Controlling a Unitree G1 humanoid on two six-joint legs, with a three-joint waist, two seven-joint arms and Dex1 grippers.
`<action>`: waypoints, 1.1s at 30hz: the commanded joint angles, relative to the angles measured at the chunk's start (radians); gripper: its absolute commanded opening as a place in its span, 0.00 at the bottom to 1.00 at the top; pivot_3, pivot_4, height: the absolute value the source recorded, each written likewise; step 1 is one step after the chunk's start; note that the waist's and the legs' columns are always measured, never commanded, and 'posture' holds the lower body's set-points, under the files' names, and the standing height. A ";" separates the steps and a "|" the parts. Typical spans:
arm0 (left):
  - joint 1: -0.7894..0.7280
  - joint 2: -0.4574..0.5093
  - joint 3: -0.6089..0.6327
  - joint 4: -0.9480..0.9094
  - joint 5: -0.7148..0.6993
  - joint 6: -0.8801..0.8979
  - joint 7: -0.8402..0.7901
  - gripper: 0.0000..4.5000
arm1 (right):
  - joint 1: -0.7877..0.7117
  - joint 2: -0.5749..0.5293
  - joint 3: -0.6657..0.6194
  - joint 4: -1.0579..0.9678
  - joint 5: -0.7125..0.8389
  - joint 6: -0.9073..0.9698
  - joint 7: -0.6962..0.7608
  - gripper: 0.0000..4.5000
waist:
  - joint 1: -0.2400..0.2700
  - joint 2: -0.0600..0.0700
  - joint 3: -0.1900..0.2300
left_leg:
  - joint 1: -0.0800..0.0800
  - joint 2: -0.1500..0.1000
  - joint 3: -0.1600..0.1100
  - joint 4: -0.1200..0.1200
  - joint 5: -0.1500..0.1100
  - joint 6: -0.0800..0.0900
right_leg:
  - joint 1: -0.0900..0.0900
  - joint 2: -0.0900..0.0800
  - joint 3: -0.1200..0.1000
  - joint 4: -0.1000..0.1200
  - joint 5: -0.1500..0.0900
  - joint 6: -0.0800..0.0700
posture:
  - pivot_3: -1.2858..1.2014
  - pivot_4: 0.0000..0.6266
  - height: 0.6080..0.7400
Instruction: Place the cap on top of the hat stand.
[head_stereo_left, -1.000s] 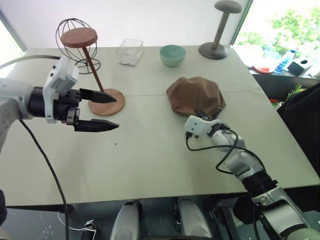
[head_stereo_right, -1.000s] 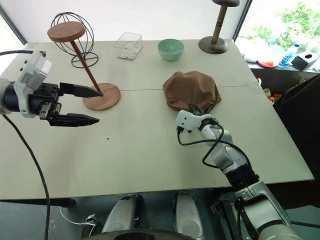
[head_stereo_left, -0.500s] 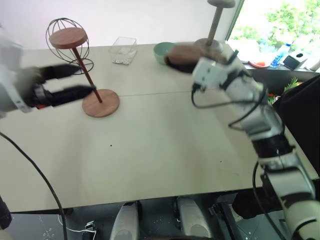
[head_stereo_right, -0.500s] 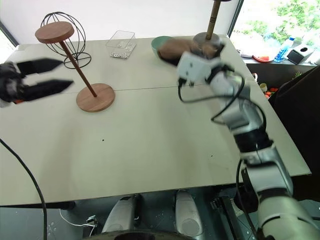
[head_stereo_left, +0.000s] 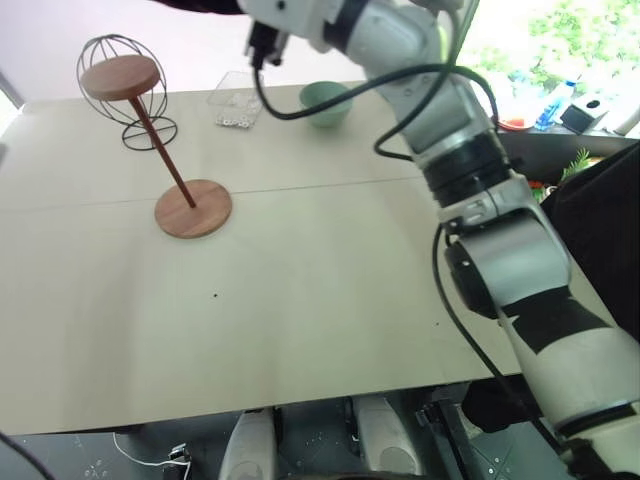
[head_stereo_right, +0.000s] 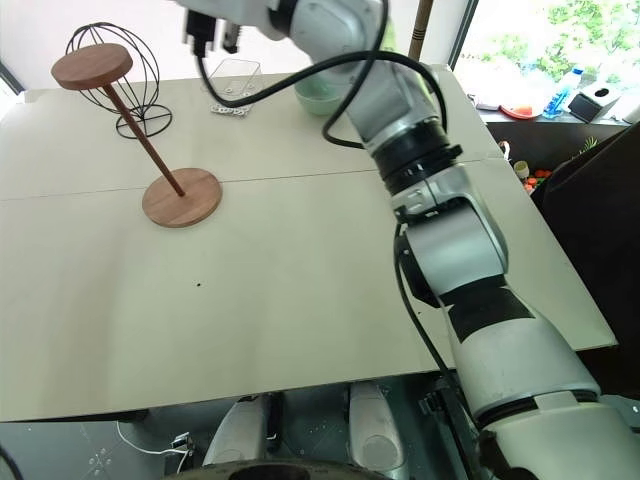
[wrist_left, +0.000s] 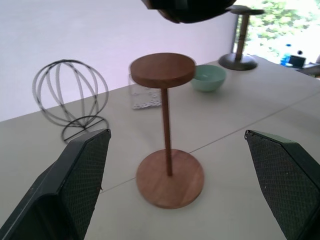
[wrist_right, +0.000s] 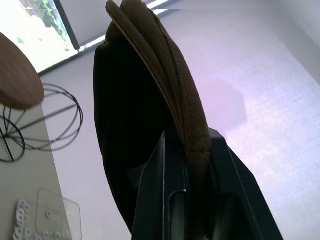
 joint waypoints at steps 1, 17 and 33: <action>0.035 0.038 0.125 0.021 0.046 -0.003 -0.027 1.00 | -0.086 0.063 -0.022 0.048 0.046 -0.051 -0.017 0.01 | 0.001 -0.001 0.000 | 0.000 0.000 0.000 0.000 0.000 0.000 | 0.000 0.000 0.000 0.000 0.000 0.000 | 0.52 0.24 1.00; -0.216 0.057 -0.039 -0.140 -0.106 0.180 0.240 1.00 | -0.021 0.249 0.084 0.287 -0.033 -0.106 -0.086 0.01 | 0.003 -0.004 -0.001 | 0.000 0.000 -0.001 -0.001 0.001 -0.002 | -0.001 -0.001 -0.001 0.001 0.000 0.000 | 0.52 0.24 1.00; -0.245 0.047 -0.149 -0.063 -0.095 0.102 0.257 1.00 | 0.190 0.236 0.142 0.026 -0.080 -0.055 -0.052 0.46 | 0.004 -0.004 -0.002 | 0.000 0.000 -0.001 -0.001 0.001 -0.002 | -0.001 0.000 -0.001 0.002 0.002 0.003 | 0.52 0.24 1.00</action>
